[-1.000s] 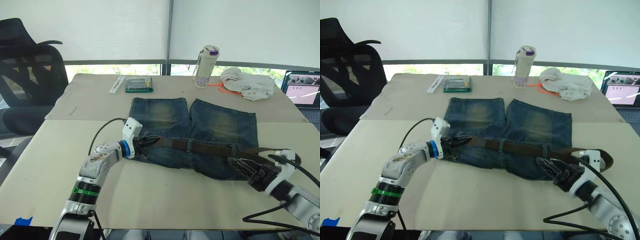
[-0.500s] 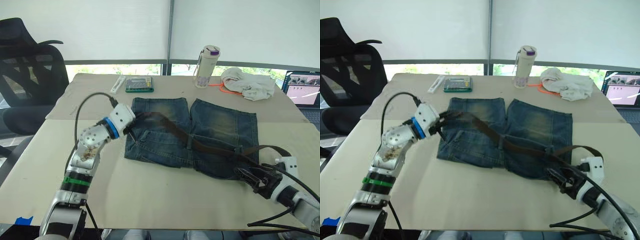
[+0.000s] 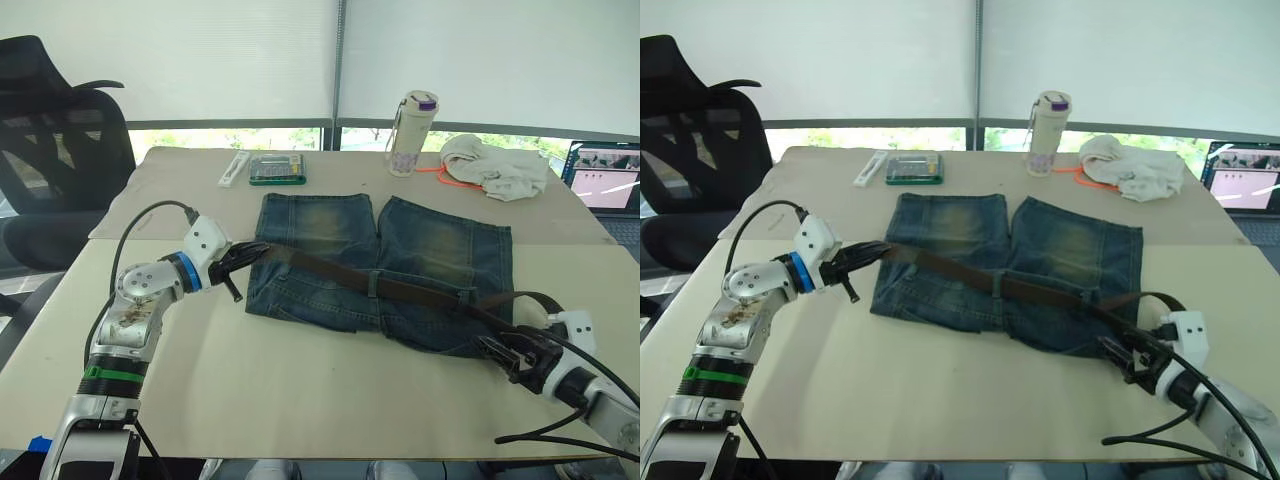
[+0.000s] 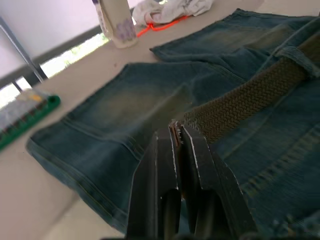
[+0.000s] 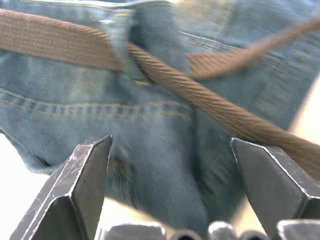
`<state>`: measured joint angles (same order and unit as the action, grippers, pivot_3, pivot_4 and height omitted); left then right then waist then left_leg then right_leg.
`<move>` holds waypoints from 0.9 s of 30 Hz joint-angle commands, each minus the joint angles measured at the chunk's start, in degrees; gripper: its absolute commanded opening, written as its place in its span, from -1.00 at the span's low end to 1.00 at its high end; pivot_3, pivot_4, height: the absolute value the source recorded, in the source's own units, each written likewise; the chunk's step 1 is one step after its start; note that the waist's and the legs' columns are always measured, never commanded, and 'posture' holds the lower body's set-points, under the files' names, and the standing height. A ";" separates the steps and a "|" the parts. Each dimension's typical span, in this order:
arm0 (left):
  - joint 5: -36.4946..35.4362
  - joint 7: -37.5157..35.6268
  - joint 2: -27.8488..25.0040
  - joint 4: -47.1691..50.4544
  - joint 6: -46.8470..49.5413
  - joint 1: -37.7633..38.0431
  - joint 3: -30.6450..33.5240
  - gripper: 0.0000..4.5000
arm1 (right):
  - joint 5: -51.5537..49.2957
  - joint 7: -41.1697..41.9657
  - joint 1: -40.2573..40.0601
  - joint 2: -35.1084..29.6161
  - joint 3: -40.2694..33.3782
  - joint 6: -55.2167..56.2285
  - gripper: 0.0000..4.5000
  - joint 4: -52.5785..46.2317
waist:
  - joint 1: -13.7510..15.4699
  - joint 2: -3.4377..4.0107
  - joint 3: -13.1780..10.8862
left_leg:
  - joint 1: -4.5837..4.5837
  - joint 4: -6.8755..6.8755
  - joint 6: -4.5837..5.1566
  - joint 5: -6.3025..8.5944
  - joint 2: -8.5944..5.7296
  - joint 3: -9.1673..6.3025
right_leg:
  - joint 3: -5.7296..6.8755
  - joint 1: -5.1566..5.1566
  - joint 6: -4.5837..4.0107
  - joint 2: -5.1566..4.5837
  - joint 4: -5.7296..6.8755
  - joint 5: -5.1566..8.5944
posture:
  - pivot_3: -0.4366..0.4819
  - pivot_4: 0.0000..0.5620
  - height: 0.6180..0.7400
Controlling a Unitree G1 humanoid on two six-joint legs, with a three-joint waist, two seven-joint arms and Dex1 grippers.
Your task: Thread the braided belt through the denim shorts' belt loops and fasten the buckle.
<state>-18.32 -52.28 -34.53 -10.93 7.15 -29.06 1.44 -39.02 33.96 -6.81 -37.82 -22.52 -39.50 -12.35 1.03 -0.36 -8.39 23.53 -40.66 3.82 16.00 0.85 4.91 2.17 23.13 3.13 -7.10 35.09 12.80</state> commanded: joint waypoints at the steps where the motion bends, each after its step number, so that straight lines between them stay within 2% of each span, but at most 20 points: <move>1: -2.52 1.30 0.84 1.82 2.43 -0.45 2.96 -1.00 | 1.82 1.44 0.91 -0.44 1.67 1.25 0.74 0.20 | 0.10 0.00 0.00 | 0.00 0.00 0.00 0.00 -0.01 0.00 | 0.00 0.00 0.00 0.00 0.00 0.00 | -0.05 -0.47 0.95; 3: -2.28 1.48 0.86 1.52 2.75 0.23 3.28 -1.00 | 2.93 1.67 1.19 -0.65 2.35 1.54 0.49 0.65 | -0.08 0.00 0.00 | 0.00 0.00 -0.04 -0.02 -0.02 0.01 | 0.00 0.00 0.00 0.00 0.01 0.00 | -0.05 -0.47 0.95; 10: 2.58 3.10 -1.14 -1.85 -0.09 2.57 3.63 -1.00 | 4.89 1.78 1.63 -0.38 1.01 2.56 -0.58 2.38 | -0.31 0.00 0.00 | -0.04 0.01 -0.12 -0.07 0.00 0.02 | 0.00 0.01 -0.01 0.03 0.02 0.00 | -0.05 -0.47 0.95; 13: 6.69 7.42 -1.80 -5.53 -2.07 1.82 3.46 -1.00 | 5.14 0.53 1.88 0.40 0.04 2.77 -0.98 3.12 | -0.27 0.00 0.00 | -0.04 0.01 -0.08 -0.05 -0.01 0.02 | 0.00 0.00 0.00 0.02 0.01 0.00 | -0.05 -0.47 0.95; 15: 8.06 10.17 -1.70 -7.82 -2.06 1.19 3.88 -1.00 | 4.90 -1.14 2.34 1.17 -1.16 2.41 -0.98 3.97 | -0.26 0.00 0.00 | -0.05 0.01 -0.07 -0.04 0.00 0.02 | 0.00 -0.01 -0.01 0.02 0.01 0.00 | -0.05 -0.47 0.95; 21: 6.22 9.21 -2.71 -9.25 0.22 3.48 5.58 -1.00 | 4.95 -3.38 1.60 1.47 -2.84 1.42 -0.98 4.04 | -0.25 0.00 0.00 | -0.04 0.01 -0.10 -0.05 0.00 0.03 | 0.00 -0.01 -0.01 -0.02 0.03 0.00 | -0.05 -0.47 0.95; 27: 10.30 11.92 -7.41 -15.68 -3.83 4.35 6.90 -1.00 | 4.46 -4.61 1.28 1.76 -3.26 0.51 -0.98 3.51 | -0.27 0.00 0.00 | -0.06 0.02 -0.08 -0.04 0.01 0.04 | 0.01 0.01 -0.01 -0.02 0.04 0.00 | -0.05 -0.47 0.95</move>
<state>-9.26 -41.70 -40.52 -25.35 4.54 -24.95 6.61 -34.73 30.73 -5.10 -36.11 -23.25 -38.32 -8.53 0.76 -0.36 -8.38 23.47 -40.65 3.77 15.98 0.86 4.95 2.17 23.13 3.13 -7.12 35.12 12.80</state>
